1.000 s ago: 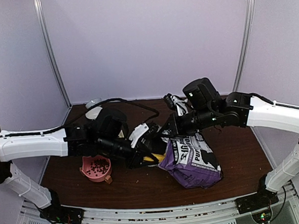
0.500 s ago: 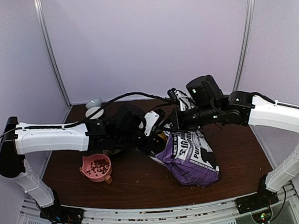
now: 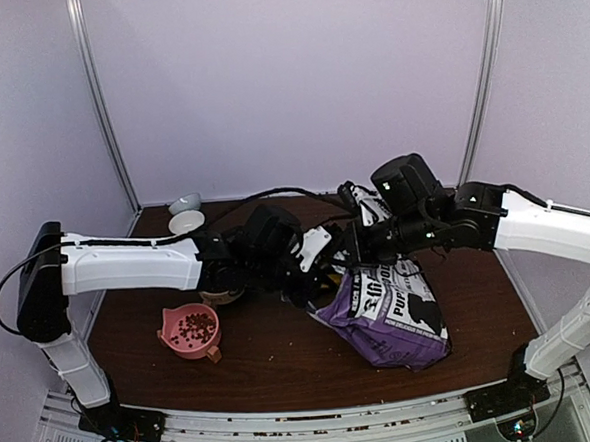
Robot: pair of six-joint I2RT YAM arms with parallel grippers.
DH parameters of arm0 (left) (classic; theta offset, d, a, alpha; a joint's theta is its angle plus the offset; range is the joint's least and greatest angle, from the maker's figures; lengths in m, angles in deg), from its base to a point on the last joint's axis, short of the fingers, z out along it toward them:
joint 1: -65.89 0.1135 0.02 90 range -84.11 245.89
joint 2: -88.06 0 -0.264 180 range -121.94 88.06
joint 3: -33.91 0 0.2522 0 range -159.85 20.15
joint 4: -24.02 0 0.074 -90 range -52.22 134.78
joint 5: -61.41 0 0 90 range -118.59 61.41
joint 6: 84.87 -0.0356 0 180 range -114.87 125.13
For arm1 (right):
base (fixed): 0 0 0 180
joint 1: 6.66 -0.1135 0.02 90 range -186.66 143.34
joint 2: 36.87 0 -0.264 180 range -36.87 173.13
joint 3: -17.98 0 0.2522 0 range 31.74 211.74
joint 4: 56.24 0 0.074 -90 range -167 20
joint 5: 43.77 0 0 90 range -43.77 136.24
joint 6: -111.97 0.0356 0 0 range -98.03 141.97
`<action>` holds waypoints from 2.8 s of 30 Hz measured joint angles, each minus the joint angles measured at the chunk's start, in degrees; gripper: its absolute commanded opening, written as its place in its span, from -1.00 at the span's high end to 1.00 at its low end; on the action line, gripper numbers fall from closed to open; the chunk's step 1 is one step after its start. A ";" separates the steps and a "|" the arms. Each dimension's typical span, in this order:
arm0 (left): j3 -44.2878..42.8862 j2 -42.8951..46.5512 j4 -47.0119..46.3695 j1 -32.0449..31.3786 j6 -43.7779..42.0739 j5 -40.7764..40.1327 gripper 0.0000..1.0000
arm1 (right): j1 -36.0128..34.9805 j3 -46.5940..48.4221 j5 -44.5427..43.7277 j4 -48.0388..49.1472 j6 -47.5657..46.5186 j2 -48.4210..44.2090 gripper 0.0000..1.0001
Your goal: Serve the pet food
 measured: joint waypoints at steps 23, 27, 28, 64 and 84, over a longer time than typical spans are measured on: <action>8.37 4.85 -15.67 -3.63 4.98 -12.98 1.00 | 0.46 -2.19 0.28 0.52 -0.09 -3.32 1.00; 5.53 2.16 -15.93 -3.74 4.92 -14.47 1.00 | 0.92 -2.36 -1.05 0.55 -0.33 -3.58 1.00; 4.17 1.01 -15.30 -3.72 4.85 -14.45 1.00 | 1.03 -2.49 -1.40 0.52 -0.33 -3.58 1.00; 9.40 5.16 -6.05 -1.36 10.01 27.41 1.00 | 1.66 -5.66 1.70 -3.98 0.31 -7.76 1.00; 20.35 19.87 -14.05 6.62 43.25 29.49 1.00 | 2.73 -6.08 -2.27 -0.63 1.01 -8.94 1.00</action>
